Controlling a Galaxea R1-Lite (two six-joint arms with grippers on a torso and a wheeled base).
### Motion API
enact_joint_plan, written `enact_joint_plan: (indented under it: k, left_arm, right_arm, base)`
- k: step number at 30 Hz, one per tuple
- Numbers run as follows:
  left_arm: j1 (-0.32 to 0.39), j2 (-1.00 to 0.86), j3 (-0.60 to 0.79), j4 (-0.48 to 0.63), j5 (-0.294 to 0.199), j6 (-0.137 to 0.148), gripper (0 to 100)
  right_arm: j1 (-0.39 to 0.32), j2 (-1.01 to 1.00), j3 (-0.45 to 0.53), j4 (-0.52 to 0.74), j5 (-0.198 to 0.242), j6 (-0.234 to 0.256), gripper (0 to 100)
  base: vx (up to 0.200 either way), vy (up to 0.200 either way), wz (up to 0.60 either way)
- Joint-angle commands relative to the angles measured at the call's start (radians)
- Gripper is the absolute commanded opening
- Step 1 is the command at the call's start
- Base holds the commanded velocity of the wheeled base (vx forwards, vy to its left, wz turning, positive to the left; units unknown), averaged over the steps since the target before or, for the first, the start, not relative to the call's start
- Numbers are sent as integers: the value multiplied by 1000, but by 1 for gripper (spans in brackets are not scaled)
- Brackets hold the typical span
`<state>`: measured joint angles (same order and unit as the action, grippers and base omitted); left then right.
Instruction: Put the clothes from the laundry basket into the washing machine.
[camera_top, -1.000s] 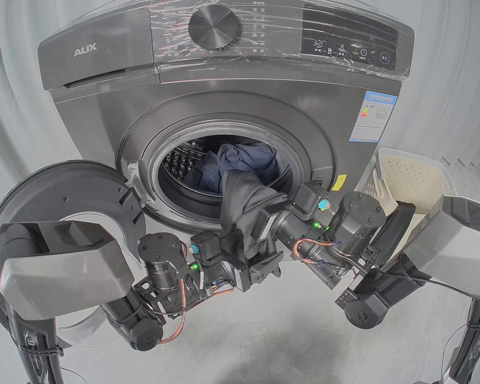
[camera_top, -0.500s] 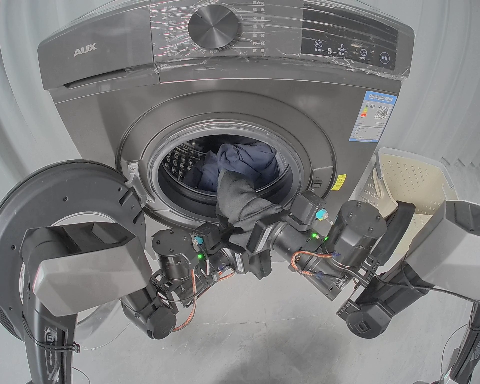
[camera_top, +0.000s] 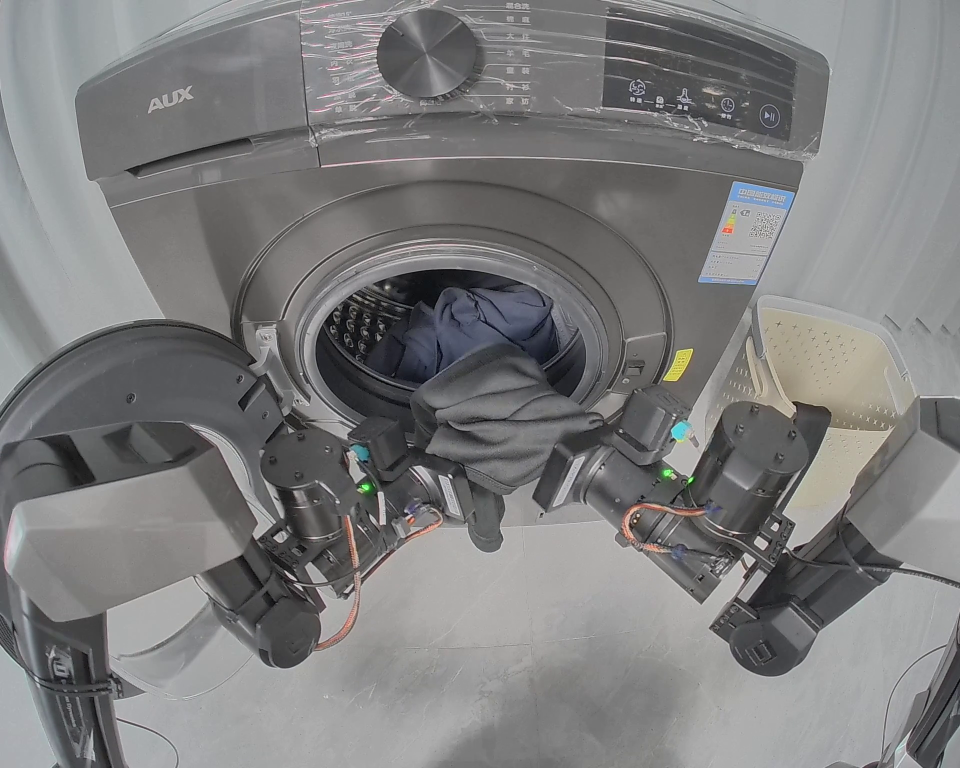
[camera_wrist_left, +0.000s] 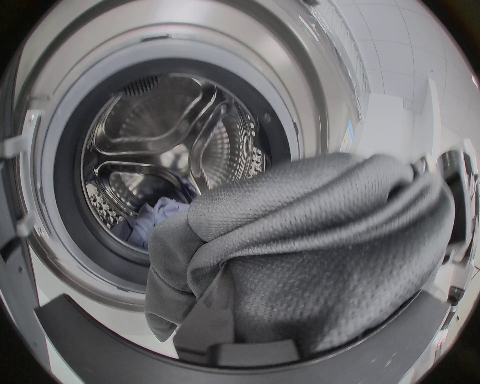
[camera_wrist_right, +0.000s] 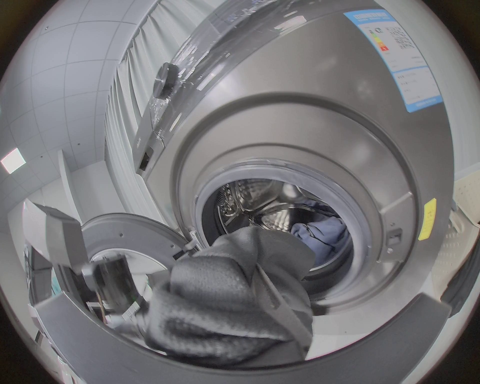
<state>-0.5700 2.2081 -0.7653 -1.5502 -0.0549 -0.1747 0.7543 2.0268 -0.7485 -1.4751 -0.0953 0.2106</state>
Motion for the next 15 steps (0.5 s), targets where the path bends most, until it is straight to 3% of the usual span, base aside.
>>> enact_joint_plan:
  k: [1, 15]
  left_arm:
    - [-7, -165, 66, 2, -2, -28, 0]
    - [-48, -292, 196, -2, -5, -28, 0]
  right_arm:
    - [-21, 4, 90, 1, 0, 12, 0]
    - [23, 85, 92, -37, 9, 7, 0]
  base:
    - [0, 0, 0]
    - [0, 0, 0]
